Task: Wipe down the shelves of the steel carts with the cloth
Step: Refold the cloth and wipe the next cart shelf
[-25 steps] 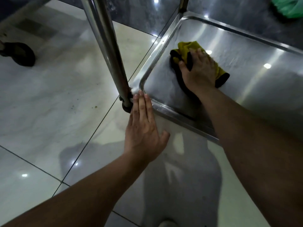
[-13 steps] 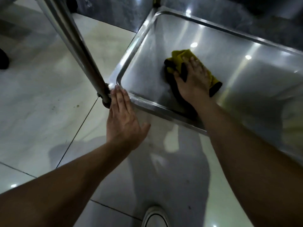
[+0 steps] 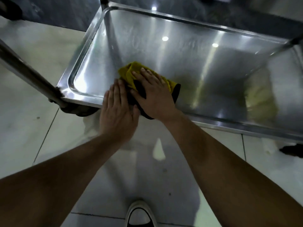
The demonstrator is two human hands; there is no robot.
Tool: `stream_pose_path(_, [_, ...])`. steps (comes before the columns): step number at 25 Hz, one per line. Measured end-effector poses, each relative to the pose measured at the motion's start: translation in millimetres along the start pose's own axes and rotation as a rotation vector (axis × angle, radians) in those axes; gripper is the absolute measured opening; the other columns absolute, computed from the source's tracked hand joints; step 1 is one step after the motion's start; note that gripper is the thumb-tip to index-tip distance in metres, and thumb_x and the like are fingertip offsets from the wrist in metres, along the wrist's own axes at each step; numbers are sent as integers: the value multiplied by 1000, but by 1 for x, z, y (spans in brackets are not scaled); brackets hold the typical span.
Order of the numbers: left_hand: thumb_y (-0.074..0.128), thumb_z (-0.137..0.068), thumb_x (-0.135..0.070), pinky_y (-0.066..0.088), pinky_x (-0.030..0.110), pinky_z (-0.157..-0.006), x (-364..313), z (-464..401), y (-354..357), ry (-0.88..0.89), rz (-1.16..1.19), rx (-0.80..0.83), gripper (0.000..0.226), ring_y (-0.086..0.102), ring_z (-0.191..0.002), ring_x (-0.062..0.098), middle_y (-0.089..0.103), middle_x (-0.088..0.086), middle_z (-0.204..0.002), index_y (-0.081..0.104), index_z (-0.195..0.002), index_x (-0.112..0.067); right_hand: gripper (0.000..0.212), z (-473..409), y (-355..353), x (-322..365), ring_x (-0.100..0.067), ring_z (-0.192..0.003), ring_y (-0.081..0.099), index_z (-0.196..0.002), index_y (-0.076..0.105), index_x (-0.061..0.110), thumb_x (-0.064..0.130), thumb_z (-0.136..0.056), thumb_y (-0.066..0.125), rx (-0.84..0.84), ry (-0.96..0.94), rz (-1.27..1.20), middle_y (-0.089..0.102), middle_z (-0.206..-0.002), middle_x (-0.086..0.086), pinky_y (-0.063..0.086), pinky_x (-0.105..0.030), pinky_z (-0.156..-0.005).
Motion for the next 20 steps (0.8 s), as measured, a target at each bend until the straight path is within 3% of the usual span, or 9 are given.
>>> stream_pose_path(4, [13, -98, -54, 4, 40, -128, 2, 3, 11, -7, -82, -32, 83, 12, -156, 31, 11, 19, -168, 8, -159, 2, 61, -2, -24, -74, -21, -153, 24, -156, 36, 28, 54, -101, 43, -106, 329, 98, 29, -165, -3, 13, -39, -125])
stream_pose_path(8, [14, -99, -53, 2, 41, -128, 0, 1, 14, -28, -107, -22, 82, 8, -157, 30, 10, 19, -168, 5, -159, 2, 67, 13, -42, -148, -22, -156, 14, -160, 27, 25, 54, -101, 40, -149, 716, 61, 19, -168, -6, 4, -42, -127])
stream_pose_path(10, [14, -99, -52, 1, 42, -128, 1, 1, 16, -54, -122, -17, 82, 6, -157, 30, 9, 20, -168, 5, -159, 2, 69, 5, -35, -120, -24, -155, 16, -159, 28, 23, 57, -100, 40, -135, 616, 104, 21, -168, -9, 6, -43, -126])
stream_pose_path(12, [14, -99, -52, 2, 42, -128, 4, 1, 14, -57, -126, -31, 82, 8, -157, 31, 12, 20, -168, 7, -159, 3, 67, -3, -20, -71, -23, -154, 21, -157, 34, 27, 60, -99, 42, -75, 328, 84, 27, -166, -5, 8, -42, -126])
stream_pose_path(14, [16, -100, -52, 5, 43, -128, 6, 3, 11, -36, -116, -54, 81, 11, -156, 32, 15, 21, -167, 9, -159, 4, 64, 0, -18, -54, -19, -154, 23, -156, 36, 33, 59, -98, 47, -48, 174, 31, 30, -165, 0, 8, -39, -125])
stream_pose_path(16, [17, -101, -53, 6, 44, -128, 5, 4, 12, -20, -99, -36, 81, 12, -156, 32, 15, 21, -167, 9, -159, 3, 63, 16, -32, -81, -20, -153, 25, -155, 37, 31, 56, -99, 48, -77, 242, 34, 30, -165, -1, 11, -40, -126])
stream_pose_path(20, [13, -100, -55, 4, 43, -128, 3, 4, 15, -30, -107, -24, 82, 6, -157, 31, 9, 19, -168, 5, -159, 1, 67, 77, -67, -176, -26, -154, 22, -158, 32, 23, 55, -100, 42, -160, 607, 149, 26, -166, -10, 10, -44, -126])
Point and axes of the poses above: each hand's wrist, its own z-axis away from the middle knuckle, its own y-axis out of the palm, x = y × z, the point moved 9 cm from there along -z, towards the middle knuckle
